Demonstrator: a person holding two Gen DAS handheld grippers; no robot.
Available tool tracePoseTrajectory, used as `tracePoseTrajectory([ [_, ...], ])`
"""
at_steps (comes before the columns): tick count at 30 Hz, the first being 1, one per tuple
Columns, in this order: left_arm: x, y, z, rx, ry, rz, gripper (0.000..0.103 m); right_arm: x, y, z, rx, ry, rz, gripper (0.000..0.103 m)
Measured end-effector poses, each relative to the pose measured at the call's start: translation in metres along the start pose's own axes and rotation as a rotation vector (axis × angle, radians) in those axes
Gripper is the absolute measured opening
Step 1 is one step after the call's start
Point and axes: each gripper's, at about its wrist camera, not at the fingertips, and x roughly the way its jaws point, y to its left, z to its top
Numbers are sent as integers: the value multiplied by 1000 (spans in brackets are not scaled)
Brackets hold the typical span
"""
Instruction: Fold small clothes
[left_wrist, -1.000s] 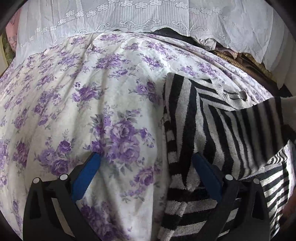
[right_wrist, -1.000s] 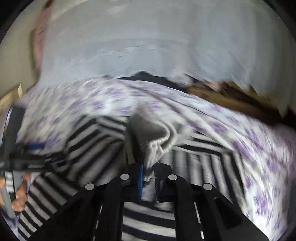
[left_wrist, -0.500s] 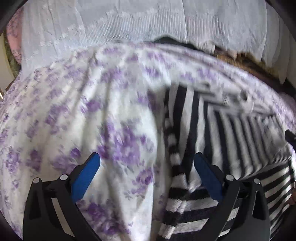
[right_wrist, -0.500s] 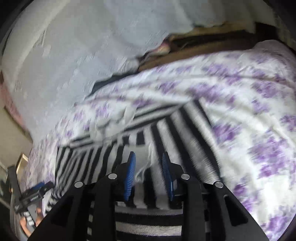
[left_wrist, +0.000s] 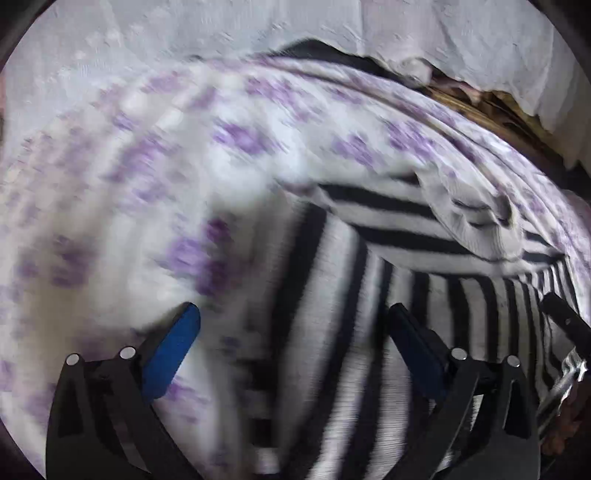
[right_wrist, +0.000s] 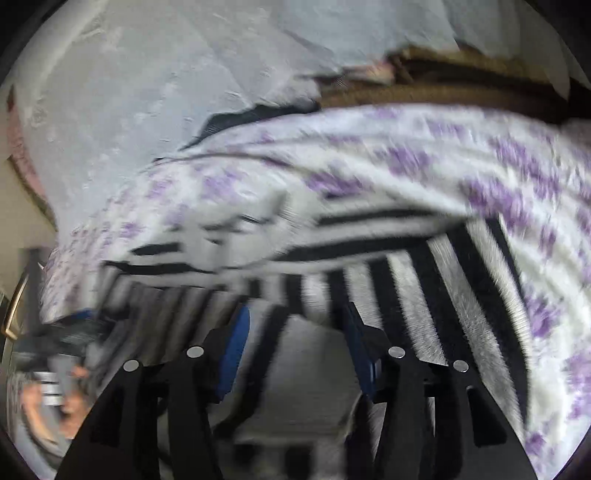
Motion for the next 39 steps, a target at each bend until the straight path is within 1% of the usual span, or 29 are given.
tracePoseTrajectory([
  [1,-1,0,-2,18,-35,71,99,-5,0,2,12,-12,5,51],
  [2,4,-1,-3,37,-38,120,99,-15,1,3,11,-46,2,52],
  [3,4,0,-3,32,-34,119,99,-30,5,3,-7,-96,-2,52],
  [5,-7,7,-6,1,-62,123,99,-53,16,-2,-61,-132,9,53],
  [6,-17,11,-11,-8,-81,115,99,-57,20,-4,-74,-127,18,53],
  [8,-43,14,-24,0,-121,50,98,-62,25,-16,-95,-97,39,59],
  [9,-56,13,-31,26,-137,7,98,-57,28,-24,-117,-61,41,59],
  [10,-64,9,-38,58,-142,-17,98,-51,31,-32,-137,-24,30,59],
  [11,-67,4,-46,105,-134,-6,98,-41,32,-39,-154,18,8,60],
  [12,-63,-3,-53,141,-113,28,98,-30,33,-47,-174,52,-20,60],
  [13,-55,-6,-60,172,-75,73,99,-29,34,-50,-187,34,-27,60],
  [14,-36,-8,-66,190,-5,120,99,-30,36,-50,-192,38,-32,60],
  [16,-39,1,-67,145,6,95,99,-36,38,-53,-192,42,-35,61],
  [18,-47,12,-62,79,-4,122,99,-45,38,-55,-185,24,-35,61],
  [19,-51,14,-60,64,-17,104,99,-47,39,-52,-183,17,-34,61],
  [21,-58,13,-48,48,-36,29,99,-57,44,-38,-172,-22,-20,61],
  [22,-58,11,-40,42,-40,8,99,-57,49,-29,-177,-33,-17,62],
  [24,-53,0,-21,44,-37,-36,99,-45,61,-13,-203,-19,-21,65],
  [27,-42,-19,-7,52,-26,-38,99,-14,64,-1,-209,24,-50,66],
  [28,-32,-21,-2,56,-10,-40,99,0,61,-1,-197,50,-50,66],
  [29,-10,-24,0,67,28,-28,99,13,56,-4,-186,73,-50,67],
  [30,3,-24,-3,72,51,-7,99,23,52,-9,-198,50,-48,68],
  [31,15,-22,-5,61,61,-25,99,23,53,-10,-209,41,-44,71],
  [32,13,-18,-4,37,43,-54,99,20,55,-9,-213,40,-48,71],
  [33,10,-18,-1,39,48,-54,99,16,58,-9,-225,25,-51,71],
  [35,3,-17,-4,28,21,-41,98,4,57,-13,-218,-11,-60,71],
  [36,-5,-17,-8,27,13,-44,98,-10,57,-17,-209,-34,-53,71],
  [38,-31,-17,-22,52,-28,-95,98,-29,59,-23,-223,-55,-25,72],
  [39,-44,-20,-32,84,-49,-104,98,-36,60,-29,-237,-57,-35,73],
])
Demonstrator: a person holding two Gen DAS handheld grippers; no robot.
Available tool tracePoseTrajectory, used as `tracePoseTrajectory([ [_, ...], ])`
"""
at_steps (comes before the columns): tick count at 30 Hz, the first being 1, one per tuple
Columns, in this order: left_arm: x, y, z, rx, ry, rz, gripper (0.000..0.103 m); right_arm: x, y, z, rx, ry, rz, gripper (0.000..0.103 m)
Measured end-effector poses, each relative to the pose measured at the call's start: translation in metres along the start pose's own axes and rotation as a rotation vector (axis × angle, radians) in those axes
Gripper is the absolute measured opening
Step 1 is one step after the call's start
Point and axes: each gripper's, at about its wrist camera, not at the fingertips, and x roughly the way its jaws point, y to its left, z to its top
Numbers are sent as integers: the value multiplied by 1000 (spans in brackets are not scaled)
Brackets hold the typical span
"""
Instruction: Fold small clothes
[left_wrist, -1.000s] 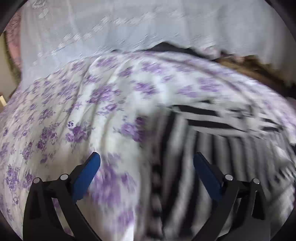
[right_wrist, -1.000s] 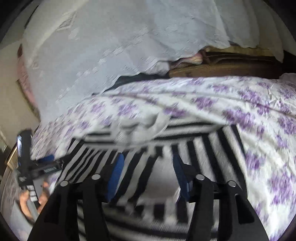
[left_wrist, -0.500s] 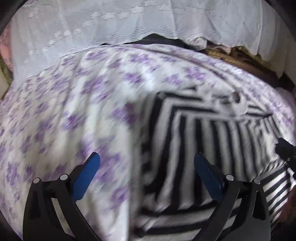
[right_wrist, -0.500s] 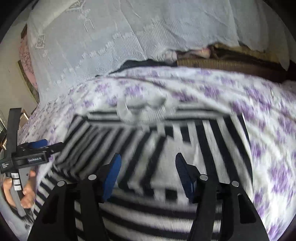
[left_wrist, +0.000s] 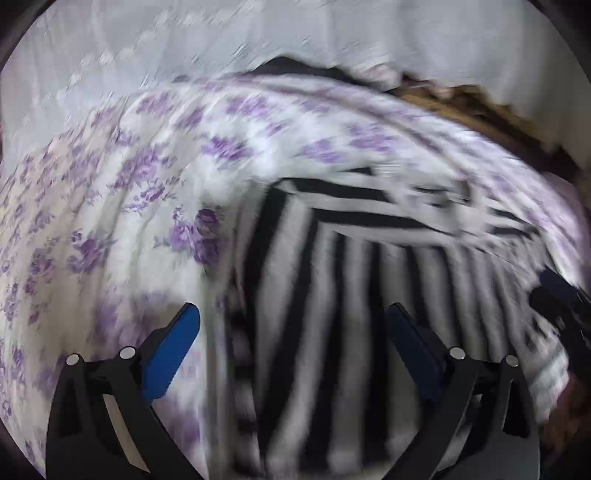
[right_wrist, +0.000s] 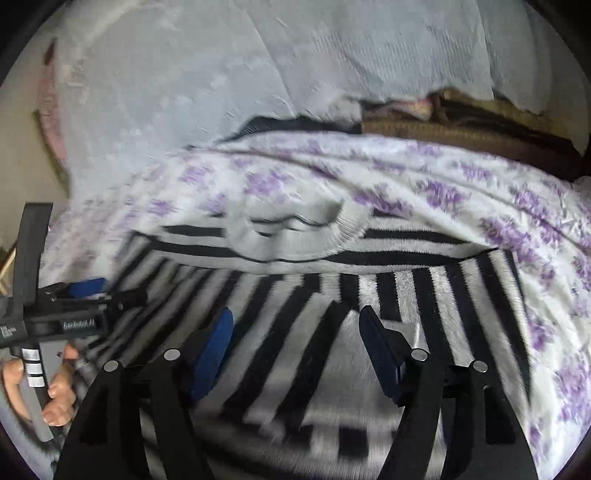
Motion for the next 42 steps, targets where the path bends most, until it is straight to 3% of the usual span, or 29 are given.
tracePoseTrajectory([
  [3,-2,-10,-23,81,38,64,99,21,-1,-23,-26,108,-26,82],
  [7,6,-5,-28,36,81,62,99,13,0,-24,-26,81,-42,83],
  [10,-14,-6,-40,7,46,77,98,-21,-3,-32,3,2,-65,84],
  [12,-35,-12,-52,35,-5,91,98,-43,-5,-40,22,-32,-33,84],
  [16,-56,-29,-78,105,-17,93,98,-51,-11,-68,41,36,-44,86],
  [19,-67,-43,-98,167,-28,153,98,-45,-18,-78,77,92,-49,86],
  [22,-78,-48,-114,188,-41,181,98,-57,-23,-88,104,75,-49,87],
  [42,-128,-41,-177,177,-72,186,98,-125,-28,-163,136,49,16,97],
])
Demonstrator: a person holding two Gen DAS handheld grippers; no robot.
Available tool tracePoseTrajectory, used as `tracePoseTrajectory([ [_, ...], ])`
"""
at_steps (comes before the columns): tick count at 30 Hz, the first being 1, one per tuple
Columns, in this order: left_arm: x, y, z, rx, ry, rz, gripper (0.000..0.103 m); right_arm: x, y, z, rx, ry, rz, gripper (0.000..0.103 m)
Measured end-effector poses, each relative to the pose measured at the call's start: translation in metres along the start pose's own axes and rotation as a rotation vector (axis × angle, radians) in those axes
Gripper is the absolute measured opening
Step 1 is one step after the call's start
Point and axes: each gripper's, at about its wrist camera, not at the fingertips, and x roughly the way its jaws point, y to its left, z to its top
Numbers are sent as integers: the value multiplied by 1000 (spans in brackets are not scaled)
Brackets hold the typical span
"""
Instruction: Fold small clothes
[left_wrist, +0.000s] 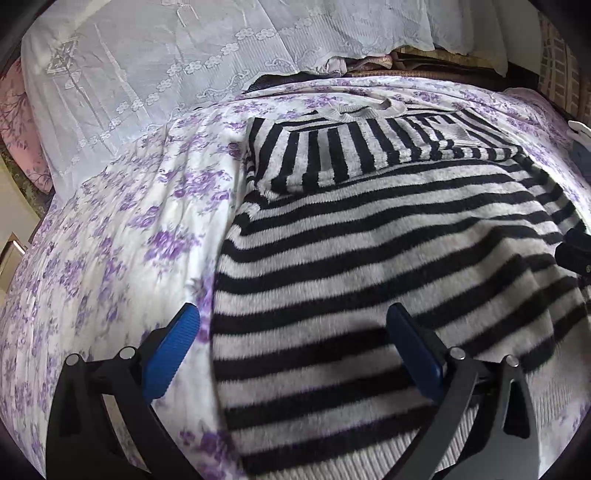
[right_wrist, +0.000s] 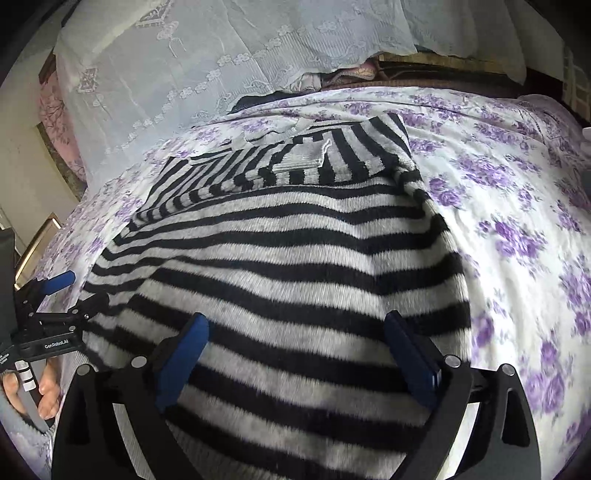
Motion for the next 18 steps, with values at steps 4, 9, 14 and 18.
tracePoseTrajectory([
  [4,-9,8,-10,-30,3,-22,98,-6,-2,-6,10,-6,8,97],
  [9,-15,34,-25,-146,35,-117,98,-16,-4,-14,18,-17,27,100],
  [14,-14,70,-42,-303,66,-357,98,-36,-16,-20,77,-89,81,99],
  [18,-15,78,-44,-335,61,-536,98,-58,-34,-26,156,-179,110,99],
])
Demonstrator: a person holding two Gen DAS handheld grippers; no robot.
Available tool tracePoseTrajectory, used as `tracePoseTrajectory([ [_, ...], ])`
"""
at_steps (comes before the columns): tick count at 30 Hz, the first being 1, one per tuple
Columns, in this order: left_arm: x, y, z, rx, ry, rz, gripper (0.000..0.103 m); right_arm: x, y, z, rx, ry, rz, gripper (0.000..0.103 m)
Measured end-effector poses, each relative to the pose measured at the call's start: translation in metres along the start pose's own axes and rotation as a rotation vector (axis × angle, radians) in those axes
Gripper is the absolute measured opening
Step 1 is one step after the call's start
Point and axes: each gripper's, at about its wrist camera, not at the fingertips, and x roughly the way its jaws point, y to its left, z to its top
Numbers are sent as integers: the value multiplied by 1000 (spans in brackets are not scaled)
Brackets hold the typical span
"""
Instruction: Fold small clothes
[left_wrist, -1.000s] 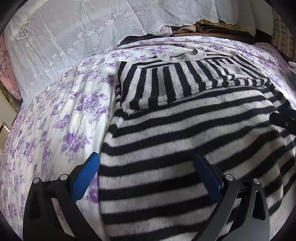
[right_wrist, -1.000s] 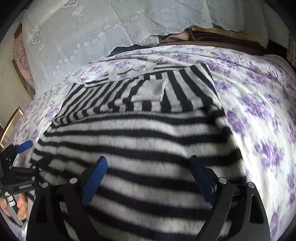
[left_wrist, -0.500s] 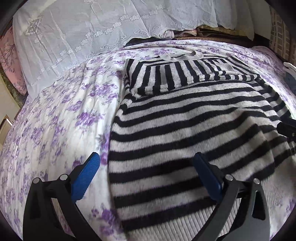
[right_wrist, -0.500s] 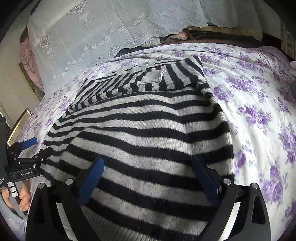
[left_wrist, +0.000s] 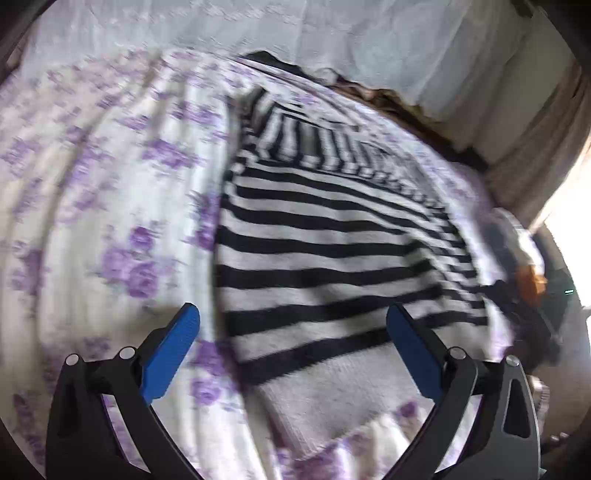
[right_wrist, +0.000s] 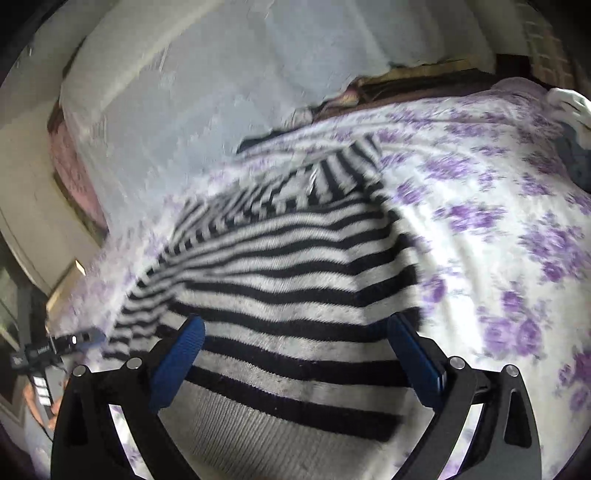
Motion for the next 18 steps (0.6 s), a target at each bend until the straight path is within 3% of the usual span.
tracePoseTrajectory([
  [3,9,3,2,-17,45,-47,98,-10,-15,2,55,-30,9,99],
  [10,26,10,13,-32,119,-131,98,-8,-32,4,142,-11,31,99],
  [18,40,-11,6,69,163,-74,99,4,-44,3,202,34,55,100],
])
